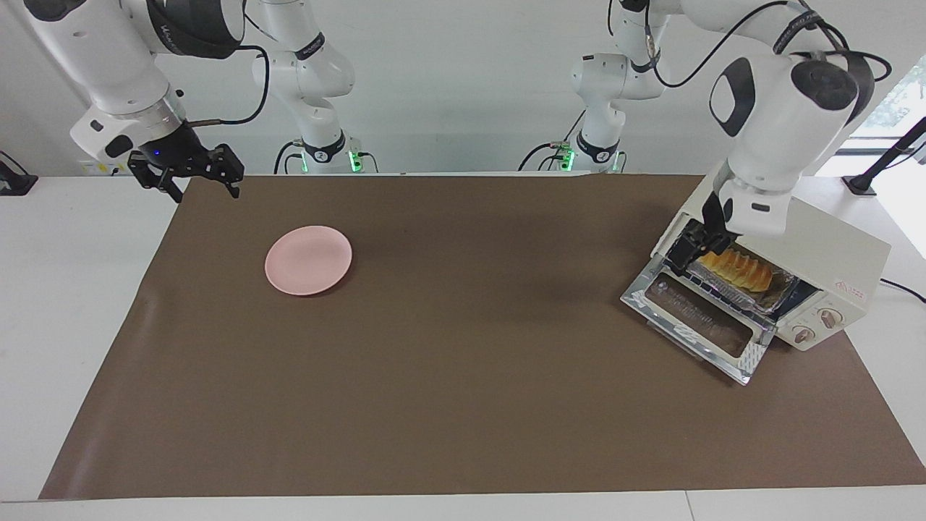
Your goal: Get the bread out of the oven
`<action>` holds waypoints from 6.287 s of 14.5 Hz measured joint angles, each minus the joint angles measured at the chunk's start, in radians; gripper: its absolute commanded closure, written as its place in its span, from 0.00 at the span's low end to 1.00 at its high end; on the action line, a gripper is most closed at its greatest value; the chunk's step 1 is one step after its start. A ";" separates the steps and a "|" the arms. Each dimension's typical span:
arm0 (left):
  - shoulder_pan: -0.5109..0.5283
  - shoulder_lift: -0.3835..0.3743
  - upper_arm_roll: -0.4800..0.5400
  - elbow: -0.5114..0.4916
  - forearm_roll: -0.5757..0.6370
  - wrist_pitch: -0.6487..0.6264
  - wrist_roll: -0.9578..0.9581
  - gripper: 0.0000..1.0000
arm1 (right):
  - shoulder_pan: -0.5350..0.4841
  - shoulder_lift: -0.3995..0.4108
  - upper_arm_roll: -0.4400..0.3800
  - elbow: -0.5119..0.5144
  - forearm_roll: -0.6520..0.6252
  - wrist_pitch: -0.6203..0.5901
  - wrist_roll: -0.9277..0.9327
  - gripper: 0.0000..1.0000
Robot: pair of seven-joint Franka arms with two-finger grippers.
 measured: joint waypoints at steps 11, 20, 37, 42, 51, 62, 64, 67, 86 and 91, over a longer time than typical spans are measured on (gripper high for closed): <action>0.095 -0.018 0.013 -0.268 0.169 0.177 -0.044 0.00 | 0.000 0.000 0.000 0.000 0.000 0.000 0.000 0.00; 0.098 -0.046 0.011 -0.404 0.170 0.309 -0.142 0.72 | 0.001 0.000 0.002 0.000 0.000 0.000 0.000 0.00; -0.296 0.036 -0.024 -0.137 0.066 0.285 0.062 1.00 | -0.003 0.000 -0.002 0.000 0.000 -0.048 0.000 0.00; -0.482 0.137 -0.030 -0.037 -0.002 0.222 0.100 1.00 | -0.003 0.000 -0.001 0.000 0.000 -0.048 0.000 0.00; -0.584 0.313 -0.028 0.081 -0.003 0.207 0.053 1.00 | -0.003 0.000 -0.001 0.000 0.000 -0.048 0.000 0.00; -0.567 0.282 0.013 0.090 -0.004 0.226 -0.039 0.00 | 0.014 0.000 0.015 0.000 0.002 -0.018 0.015 0.00; -0.486 0.204 0.032 0.098 -0.004 0.172 -0.036 0.00 | 0.066 0.000 0.018 -0.003 0.003 0.014 0.074 0.00; -0.323 0.067 0.033 0.098 -0.005 0.039 0.038 0.00 | 0.170 0.018 0.023 -0.018 0.005 0.081 0.200 0.00; 0.020 -0.294 -0.095 0.016 -0.077 -0.421 0.408 0.00 | 0.581 0.570 0.026 0.167 0.064 0.426 0.687 0.00; 0.094 -0.303 -0.114 0.005 -0.078 -0.420 0.563 0.00 | 0.583 0.582 0.026 0.168 0.074 0.445 0.687 0.00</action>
